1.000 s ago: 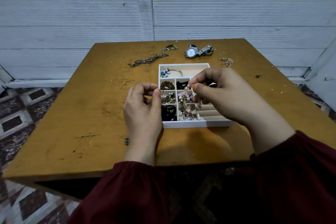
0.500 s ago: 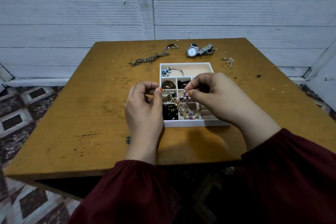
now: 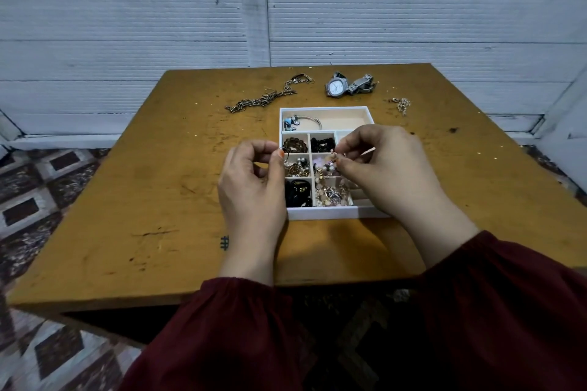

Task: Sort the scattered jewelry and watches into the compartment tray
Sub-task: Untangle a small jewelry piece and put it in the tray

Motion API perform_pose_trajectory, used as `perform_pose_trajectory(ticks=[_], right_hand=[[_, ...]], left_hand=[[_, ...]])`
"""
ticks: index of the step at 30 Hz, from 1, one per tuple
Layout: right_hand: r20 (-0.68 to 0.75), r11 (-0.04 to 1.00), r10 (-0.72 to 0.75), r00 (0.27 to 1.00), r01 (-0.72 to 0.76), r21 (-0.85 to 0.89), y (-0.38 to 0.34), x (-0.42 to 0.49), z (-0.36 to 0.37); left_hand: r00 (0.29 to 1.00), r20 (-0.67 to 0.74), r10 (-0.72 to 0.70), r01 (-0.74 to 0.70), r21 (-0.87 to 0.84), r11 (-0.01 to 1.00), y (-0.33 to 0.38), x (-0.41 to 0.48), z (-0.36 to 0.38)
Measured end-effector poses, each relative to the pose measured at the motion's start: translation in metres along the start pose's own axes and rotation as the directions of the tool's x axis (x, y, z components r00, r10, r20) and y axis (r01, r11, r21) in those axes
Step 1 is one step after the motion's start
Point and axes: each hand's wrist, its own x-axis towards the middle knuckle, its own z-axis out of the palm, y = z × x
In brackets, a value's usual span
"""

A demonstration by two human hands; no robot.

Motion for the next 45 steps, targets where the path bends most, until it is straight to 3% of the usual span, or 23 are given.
perform_pose_trajectory(ticks=[12, 21, 34, 45], right_hand=[[0.068, 0.997, 0.031, 0.997, -0.026, -0.07, 0.005, -0.001, -0.001], [0.197, 0.994, 0.053, 0.979, -0.033, -0.104, 0.004, -0.003, 0.0], [0.215, 0.97, 0.006, 0.977, 0.047, -0.24, -0.003, 0.006, 0.006], [0.247, 0.974, 0.009, 0.969, 0.047, -0.22, -0.005, 0.008, 0.006]], left_hand=[[1.0, 0.0, -0.002, 0.002, -0.016, 1.0, -0.002, 0.001, 0.001], [1.0, 0.001, -0.003, 0.003, -0.007, 1.0, -0.001, 0.001, 0.001], [1.0, -0.004, -0.017, 0.017, 0.017, 1.0, -0.001, 0.001, 0.001], [1.0, 0.001, -0.015, 0.015, 0.02, 1.0, -0.001, 0.001, 0.001]])
